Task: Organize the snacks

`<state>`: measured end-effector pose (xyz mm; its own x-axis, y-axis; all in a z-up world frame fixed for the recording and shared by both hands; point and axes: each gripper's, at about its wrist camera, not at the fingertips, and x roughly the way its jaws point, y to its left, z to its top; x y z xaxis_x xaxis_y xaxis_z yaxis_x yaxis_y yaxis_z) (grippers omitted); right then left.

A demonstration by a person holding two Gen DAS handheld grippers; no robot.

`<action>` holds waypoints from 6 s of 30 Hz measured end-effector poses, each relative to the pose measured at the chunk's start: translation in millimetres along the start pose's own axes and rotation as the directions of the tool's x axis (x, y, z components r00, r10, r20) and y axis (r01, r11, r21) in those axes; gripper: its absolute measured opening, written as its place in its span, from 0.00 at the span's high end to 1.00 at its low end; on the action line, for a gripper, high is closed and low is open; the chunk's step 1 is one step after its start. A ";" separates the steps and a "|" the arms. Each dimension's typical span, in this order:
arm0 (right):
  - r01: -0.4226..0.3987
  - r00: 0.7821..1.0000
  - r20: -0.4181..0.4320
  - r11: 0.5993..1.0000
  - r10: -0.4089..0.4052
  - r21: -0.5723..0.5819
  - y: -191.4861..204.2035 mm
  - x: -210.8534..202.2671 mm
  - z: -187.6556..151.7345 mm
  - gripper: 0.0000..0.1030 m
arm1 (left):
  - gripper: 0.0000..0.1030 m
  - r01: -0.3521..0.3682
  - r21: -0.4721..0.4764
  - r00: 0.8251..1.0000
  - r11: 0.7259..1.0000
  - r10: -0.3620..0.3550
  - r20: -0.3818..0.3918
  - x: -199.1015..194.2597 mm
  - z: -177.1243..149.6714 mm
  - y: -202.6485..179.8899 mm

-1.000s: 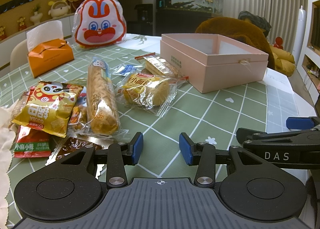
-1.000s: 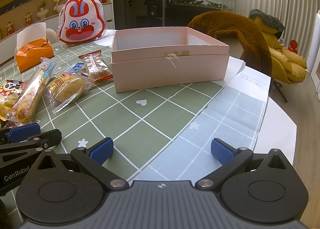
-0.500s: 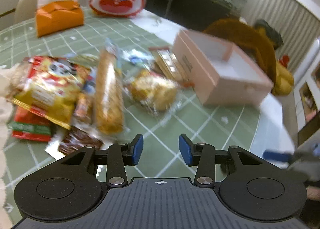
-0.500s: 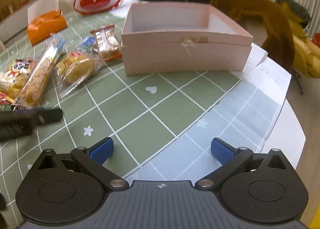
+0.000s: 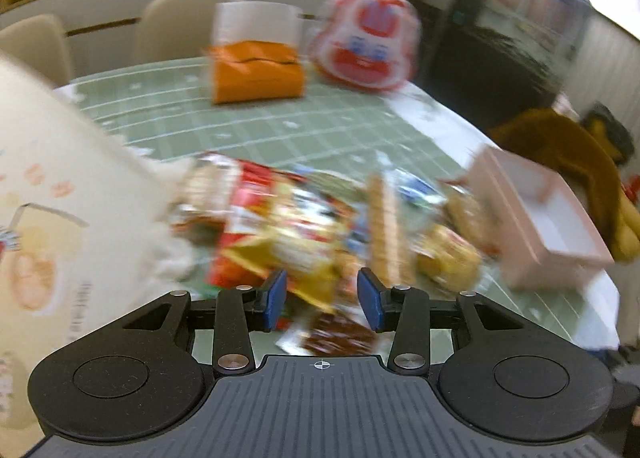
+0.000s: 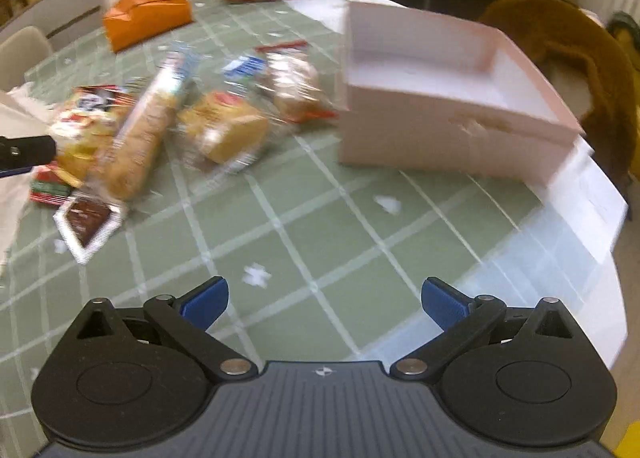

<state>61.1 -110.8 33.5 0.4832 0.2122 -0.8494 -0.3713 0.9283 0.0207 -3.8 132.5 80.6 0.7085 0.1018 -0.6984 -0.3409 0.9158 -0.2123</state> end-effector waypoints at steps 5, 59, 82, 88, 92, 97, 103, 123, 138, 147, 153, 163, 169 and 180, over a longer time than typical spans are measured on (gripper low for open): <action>-0.106 0.994 -0.023 0.994 0.105 -0.002 15.5 1.3 16.8 0.00 | 0.57 -0.018 -0.084 1.000 0.996 0.019 0.008 4.1 5.8 24.5; -0.163 0.985 0.031 0.972 0.171 -0.167 67.3 -6.2 39.3 0.43 | 0.52 0.286 -0.242 0.928 0.927 -0.331 -0.173 37.5 -8.6 29.6; -0.170 0.985 -0.008 0.968 0.172 -0.183 104.0 17.7 69.7 0.61 | 0.52 0.104 -0.166 0.986 0.981 -0.124 -0.113 8.8 -2.4 50.1; -0.118 0.988 0.081 0.979 0.133 -0.165 67.1 -21.7 59.5 0.62 | 0.52 0.160 -0.133 0.971 0.978 -0.180 -0.156 25.9 -8.8 32.8; -0.081 0.995 0.052 0.988 0.088 -0.133 39.0 -25.5 45.9 0.62 | 0.52 0.166 -0.109 0.966 0.980 -0.184 -0.184 39.1 -14.0 23.5; -0.040 0.999 0.011 0.992 0.042 -0.120 19.2 -18.8 21.4 0.60 | 0.56 0.203 -0.070 0.949 0.977 -0.214 -0.230 44.2 -19.7 10.3; -0.146 0.989 0.008 0.984 0.147 -0.100 24.4 -24.2 13.2 0.31 | 0.58 0.269 -0.129 0.925 0.954 -0.293 -0.242 37.7 -19.1 10.3; -0.185 0.983 -0.038 0.971 0.181 -0.149 75.3 10.3 58.7 0.49 | 0.58 0.185 -0.247 0.961 0.951 -0.228 -0.157 15.8 -23.5 48.9; -0.043 0.999 0.015 0.993 0.045 -0.109 -3.2 -27.2 -5.6 0.51 | 0.58 0.278 -0.034 0.927 0.960 -0.277 -0.254 38.9 -38.4 -17.0; 0.067 0.998 -0.014 0.994 -0.068 -0.091 -22.5 -13.9 -41.0 0.23 | 0.58 0.398 0.172 0.882 0.901 -0.324 -0.341 16.7 -64.6 -61.4; 0.077 0.997 -0.023 0.997 -0.076 0.006 -47.4 -9.6 -51.0 0.12 | 0.58 0.403 0.377 0.906 0.834 -0.307 -0.291 5.4 -50.8 -80.3; 0.081 0.996 -0.046 0.988 -0.075 0.135 -73.3 -11.2 -64.9 0.02 | 0.54 0.322 0.718 0.941 0.617 -0.125 -0.315 15.8 -79.6 -114.8; 0.075 0.996 -0.060 0.987 -0.067 0.141 -74.3 -16.9 -72.9 0.01 | 0.56 0.362 0.704 0.925 0.611 -0.140 -0.353 28.1 -70.9 -125.9; -0.082 0.995 0.075 0.985 0.071 0.151 -57.9 -50.9 -41.7 0.01 | 0.57 0.489 0.501 0.842 0.714 -0.237 -0.484 22.2 -56.3 -108.9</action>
<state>24.9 -188.1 53.5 0.5137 0.3002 -0.8037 -0.2855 0.9432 0.1698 14.2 13.2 49.7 0.3788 -0.3195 -0.8686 0.4121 0.8986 -0.1508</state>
